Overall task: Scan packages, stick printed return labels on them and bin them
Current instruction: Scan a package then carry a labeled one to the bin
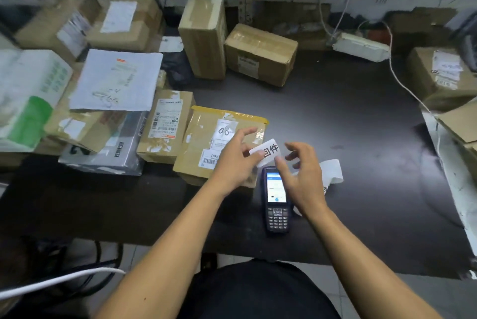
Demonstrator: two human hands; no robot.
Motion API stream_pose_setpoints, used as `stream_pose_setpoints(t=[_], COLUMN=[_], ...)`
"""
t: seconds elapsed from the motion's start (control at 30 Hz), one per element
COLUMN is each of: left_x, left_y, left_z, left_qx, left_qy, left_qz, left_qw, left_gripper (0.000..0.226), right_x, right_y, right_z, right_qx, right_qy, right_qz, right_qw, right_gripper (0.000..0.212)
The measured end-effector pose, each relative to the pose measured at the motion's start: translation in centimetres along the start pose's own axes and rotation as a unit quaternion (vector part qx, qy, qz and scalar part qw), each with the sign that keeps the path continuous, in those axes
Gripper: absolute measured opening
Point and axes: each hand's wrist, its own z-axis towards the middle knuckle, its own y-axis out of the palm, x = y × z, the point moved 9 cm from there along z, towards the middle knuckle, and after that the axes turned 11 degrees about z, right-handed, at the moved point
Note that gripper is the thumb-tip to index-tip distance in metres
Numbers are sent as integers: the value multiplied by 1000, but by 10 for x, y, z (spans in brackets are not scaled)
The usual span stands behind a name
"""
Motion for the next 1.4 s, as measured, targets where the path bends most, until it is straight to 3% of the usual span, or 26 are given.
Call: stream_pose_setpoints(t=[0.1,0.23,0.47,0.7,0.77,0.9,1.07,1.2,1.33,1.4], left_x=[-2,-12,-7,13,17,25,15,-3,-3,-12], left_y=[-16,-40,-65,-59,-56,-54,-69,-69,-87,-100], left_z=[-5,1,27,68,75,79,82,82,70,63], left_qx=[-50,-53,46,63,65,80,113,79,112,108], left_qy=[32,23,-15,10,23,52,77,75,82,66], left_qz=[44,64,81,199,256,425,432,439,432,407], left_qw=[997,996,996,978,964,900,892,892,891,905], left_gripper=[57,60,59,52,52,60,62,76,61,62], right_x=[0,-14,-10,-1,4,15,26,35,34,32], right_y=[25,50,57,59,61,65,49,67,57,56], right_z=[5,8,39,79,84,89,86,77,64,50], right_qx=[-44,-70,8,-4,-17,-43,7,-71,-25,-39], right_qy=[138,164,170,151,152,159,175,209,215,212], right_qz=[119,191,99,-38,-63,-102,-80,-62,-26,-4], right_qw=[982,965,981,988,986,981,981,973,976,977], right_gripper=[37,39,29,31,33,37,44,65,49,49])
